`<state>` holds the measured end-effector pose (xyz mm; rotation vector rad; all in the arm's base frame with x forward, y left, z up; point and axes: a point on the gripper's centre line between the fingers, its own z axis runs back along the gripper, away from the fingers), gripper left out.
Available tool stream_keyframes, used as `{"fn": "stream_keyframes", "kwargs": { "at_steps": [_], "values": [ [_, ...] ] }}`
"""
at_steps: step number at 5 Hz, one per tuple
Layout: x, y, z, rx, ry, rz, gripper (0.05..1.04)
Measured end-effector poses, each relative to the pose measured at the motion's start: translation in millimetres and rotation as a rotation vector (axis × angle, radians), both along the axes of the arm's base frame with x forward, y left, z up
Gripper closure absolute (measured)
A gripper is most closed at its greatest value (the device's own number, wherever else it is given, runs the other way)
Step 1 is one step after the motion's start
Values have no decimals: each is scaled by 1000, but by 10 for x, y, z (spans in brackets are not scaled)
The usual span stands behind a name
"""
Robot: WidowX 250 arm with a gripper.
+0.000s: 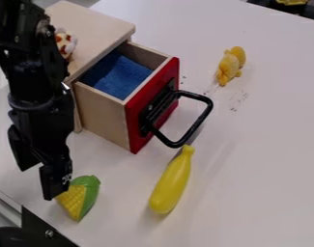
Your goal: Take the half corn piece and put it inside the drawer.
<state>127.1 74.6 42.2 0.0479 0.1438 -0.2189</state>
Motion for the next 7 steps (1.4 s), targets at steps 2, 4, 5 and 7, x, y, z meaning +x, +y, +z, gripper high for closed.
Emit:
{"fn": "stream_keyframes", "kwargs": {
  "at_steps": [2, 4, 5, 7],
  "values": [
    [35, -137, -133, -26, 47, -23, 83],
    [181, -98, -279, -43, 157, 72, 83],
    [167, -98, -304, -39, 208, 74, 83],
    [182, -117, -265, -34, 196, 28, 394]
  ]
}}
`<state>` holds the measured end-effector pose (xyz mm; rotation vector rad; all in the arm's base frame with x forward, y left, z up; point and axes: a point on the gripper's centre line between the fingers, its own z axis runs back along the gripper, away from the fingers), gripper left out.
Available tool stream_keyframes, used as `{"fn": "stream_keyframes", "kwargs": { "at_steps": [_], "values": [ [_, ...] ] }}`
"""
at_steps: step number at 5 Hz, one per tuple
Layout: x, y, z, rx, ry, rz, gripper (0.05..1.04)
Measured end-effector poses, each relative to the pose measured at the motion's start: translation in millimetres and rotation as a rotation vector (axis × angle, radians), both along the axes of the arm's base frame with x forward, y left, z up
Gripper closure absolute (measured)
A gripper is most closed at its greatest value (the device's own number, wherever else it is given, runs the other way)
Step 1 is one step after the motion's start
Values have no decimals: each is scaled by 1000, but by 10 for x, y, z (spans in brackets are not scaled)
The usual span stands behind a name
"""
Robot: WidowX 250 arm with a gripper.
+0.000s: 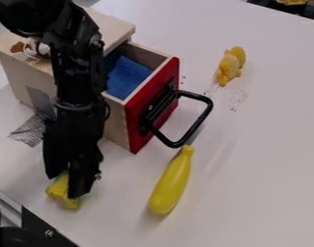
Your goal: Take the half corn piece and put it inside the drawer.
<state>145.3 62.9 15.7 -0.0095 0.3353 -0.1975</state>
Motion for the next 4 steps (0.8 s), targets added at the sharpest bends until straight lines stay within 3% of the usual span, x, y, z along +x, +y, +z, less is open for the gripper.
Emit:
{"fn": "stream_keyframes", "kwargs": {
  "at_steps": [1, 2, 3, 4],
  "values": [
    [12, 12, 49, 23, -61, -28, 566],
    [6, 16, 122, 34, -91, -52, 829],
    [48, 3, 241, 28, -152, -90, 959],
    [19, 21, 261, 5, -195, -152, 777]
  ]
}}
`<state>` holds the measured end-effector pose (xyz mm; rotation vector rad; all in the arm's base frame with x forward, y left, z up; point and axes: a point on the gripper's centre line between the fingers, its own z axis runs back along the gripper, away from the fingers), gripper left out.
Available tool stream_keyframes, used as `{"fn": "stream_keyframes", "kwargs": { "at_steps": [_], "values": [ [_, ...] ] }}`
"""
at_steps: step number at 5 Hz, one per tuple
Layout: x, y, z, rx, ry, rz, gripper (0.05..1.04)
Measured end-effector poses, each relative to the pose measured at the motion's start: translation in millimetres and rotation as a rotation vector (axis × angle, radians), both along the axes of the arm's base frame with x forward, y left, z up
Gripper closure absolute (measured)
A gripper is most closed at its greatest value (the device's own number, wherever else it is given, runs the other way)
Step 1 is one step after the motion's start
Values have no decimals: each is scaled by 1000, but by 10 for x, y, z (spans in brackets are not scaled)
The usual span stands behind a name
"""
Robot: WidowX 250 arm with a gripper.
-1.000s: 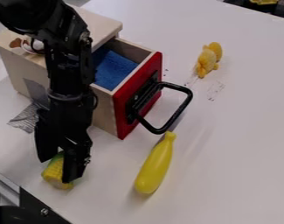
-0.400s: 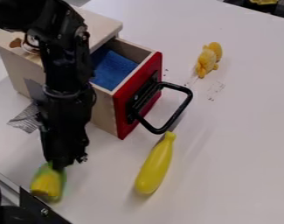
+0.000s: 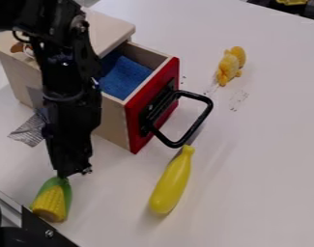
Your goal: Take the half corn piece and put it inside the drawer.
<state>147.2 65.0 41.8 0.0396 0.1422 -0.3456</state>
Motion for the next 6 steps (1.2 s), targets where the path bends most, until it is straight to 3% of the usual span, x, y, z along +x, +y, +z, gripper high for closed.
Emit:
{"fn": "stream_keyframes", "kwargs": {
  "at_steps": [2, 3, 4, 5, 6],
  "values": [
    [-89, -112, 85, -15, -176, 121, 154],
    [-158, -84, -15, -9, -215, 227, 81],
    [-145, 4, -131, 9, -231, 300, 85],
    [-152, 146, -246, 36, -207, 428, 85],
    [-152, 194, -433, 45, -132, 522, 85]
  ]
}}
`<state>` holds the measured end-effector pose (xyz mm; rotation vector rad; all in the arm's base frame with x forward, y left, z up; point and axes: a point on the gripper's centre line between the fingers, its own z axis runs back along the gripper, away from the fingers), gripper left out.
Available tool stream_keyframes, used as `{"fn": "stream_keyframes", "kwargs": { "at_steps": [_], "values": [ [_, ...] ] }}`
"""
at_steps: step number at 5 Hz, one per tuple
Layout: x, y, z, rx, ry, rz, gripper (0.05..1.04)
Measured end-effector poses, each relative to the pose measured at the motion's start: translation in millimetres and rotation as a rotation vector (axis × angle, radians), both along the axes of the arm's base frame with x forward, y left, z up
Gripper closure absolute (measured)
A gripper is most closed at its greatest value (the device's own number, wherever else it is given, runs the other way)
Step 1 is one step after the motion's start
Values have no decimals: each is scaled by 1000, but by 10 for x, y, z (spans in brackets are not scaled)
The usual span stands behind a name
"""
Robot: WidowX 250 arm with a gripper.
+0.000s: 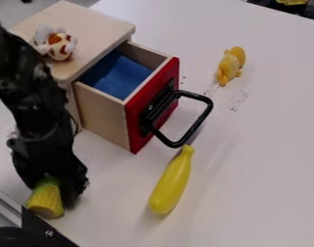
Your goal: Take the half corn piece and put it inside the drawer.
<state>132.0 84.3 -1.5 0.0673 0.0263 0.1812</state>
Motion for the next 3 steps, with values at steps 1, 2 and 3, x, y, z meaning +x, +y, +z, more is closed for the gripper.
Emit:
{"fn": "stream_keyframes", "kwargs": {
  "at_steps": [1, 2, 3],
  "values": [
    [31, 0, -11, 3, 6, 2, 133],
    [-9, -113, 106, -27, -9, -34, 363],
    [-26, -237, 411, -63, -69, -117, 411]
  ]
}}
